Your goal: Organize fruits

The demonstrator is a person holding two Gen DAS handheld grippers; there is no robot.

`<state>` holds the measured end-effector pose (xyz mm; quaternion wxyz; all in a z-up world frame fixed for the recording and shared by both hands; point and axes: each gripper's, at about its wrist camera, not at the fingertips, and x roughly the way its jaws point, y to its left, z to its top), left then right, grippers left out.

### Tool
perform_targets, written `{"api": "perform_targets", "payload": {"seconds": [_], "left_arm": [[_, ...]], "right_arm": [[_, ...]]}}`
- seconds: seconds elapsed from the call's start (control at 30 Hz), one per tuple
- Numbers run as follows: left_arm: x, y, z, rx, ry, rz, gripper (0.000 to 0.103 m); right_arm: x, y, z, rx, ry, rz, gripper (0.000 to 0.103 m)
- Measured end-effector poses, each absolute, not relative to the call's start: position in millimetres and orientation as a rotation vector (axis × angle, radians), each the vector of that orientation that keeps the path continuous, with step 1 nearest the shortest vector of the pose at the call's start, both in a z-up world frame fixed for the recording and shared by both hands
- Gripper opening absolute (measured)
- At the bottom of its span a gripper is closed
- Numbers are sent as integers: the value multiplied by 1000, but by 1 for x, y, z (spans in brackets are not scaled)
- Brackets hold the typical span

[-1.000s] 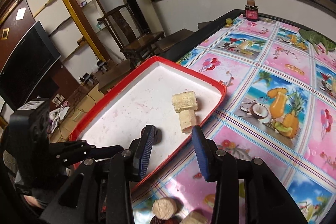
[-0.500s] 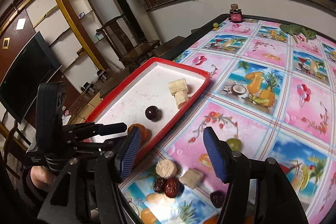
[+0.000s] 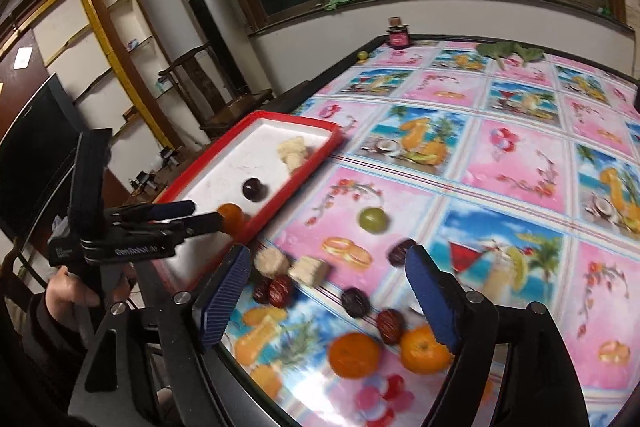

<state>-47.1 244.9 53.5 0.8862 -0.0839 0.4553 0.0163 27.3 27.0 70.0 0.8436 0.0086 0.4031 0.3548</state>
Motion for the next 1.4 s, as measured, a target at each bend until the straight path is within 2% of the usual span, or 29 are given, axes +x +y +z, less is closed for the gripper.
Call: {"api": "perform_targets", "payload": {"seconds": [0.43,0.57,0.67,0.8,1.03,1.33,1.4], "left_arm": [[-58,215,65,-134,935,-45,74],[-57,207,67,-119,936,-58,74],[-56,203,66,-113,943,-63,74],[-53,198,64,-93,954,-70,74],[-46,197,68,-90,947,-67,74],[-39,183,72,-51,936,-91,74],[-38,178,71,-24,936,-97,69]], "right_arm": [[4,-44,59,74,852,614,80],[1,-52,57,68,856,594,65],[-1,-53,55,55,860,588,58],[-3,-53,53,58,866,592,56],[-16,-36,44,55,904,659,43],[-18,6,18,11,976,707,46],[-15,11,13,14,985,705,46]]}}
